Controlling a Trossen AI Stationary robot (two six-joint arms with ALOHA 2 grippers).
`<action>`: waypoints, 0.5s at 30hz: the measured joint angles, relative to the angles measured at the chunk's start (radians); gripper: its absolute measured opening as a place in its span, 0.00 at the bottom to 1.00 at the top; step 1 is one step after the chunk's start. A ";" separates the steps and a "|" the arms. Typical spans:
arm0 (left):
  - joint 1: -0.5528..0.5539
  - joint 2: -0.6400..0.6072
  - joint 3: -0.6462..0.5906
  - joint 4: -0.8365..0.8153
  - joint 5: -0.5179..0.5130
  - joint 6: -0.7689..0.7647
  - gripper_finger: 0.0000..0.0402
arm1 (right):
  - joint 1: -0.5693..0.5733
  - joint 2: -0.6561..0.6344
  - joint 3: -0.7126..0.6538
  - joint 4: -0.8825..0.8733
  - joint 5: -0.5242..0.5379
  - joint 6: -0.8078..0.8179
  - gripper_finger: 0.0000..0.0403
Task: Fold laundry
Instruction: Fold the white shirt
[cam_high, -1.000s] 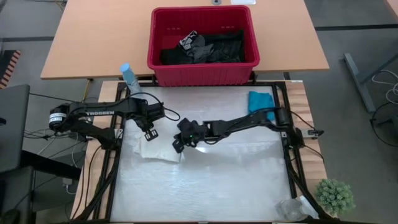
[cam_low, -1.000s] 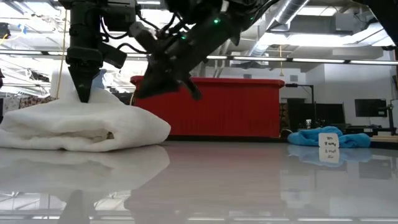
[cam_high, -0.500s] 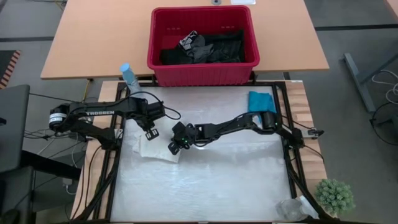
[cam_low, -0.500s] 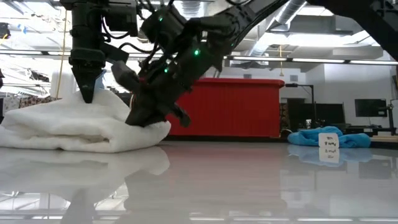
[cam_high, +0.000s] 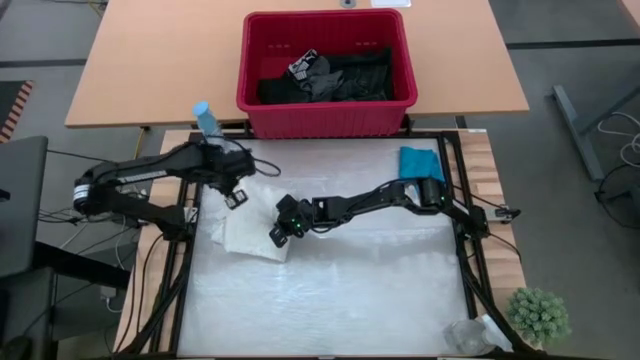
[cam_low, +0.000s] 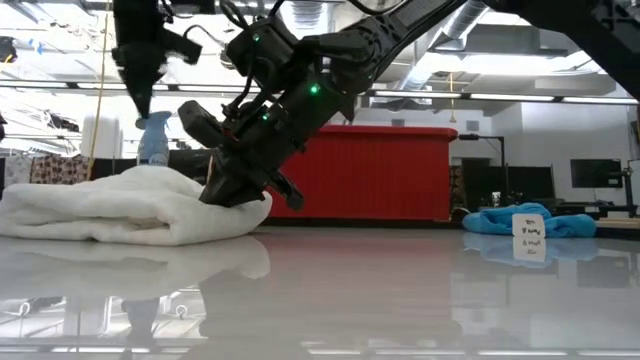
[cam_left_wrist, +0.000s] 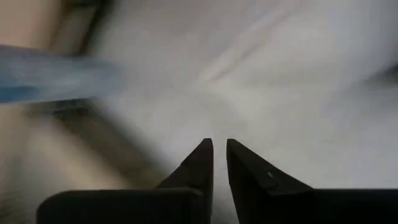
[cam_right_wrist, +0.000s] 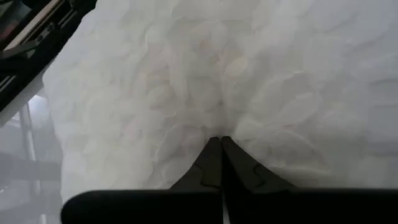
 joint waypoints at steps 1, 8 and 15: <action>-0.002 -0.040 -0.015 0.079 0.091 -0.038 0.06 | -0.001 0.000 0.000 0.000 -0.003 0.000 0.05; -0.086 -0.393 -0.290 0.420 0.153 -0.291 0.00 | -0.009 0.000 -0.001 -0.003 -0.008 -0.004 0.06; -0.234 -0.573 -0.644 0.698 0.170 -0.555 0.00 | -0.013 0.001 -0.001 -0.009 -0.009 -0.007 0.06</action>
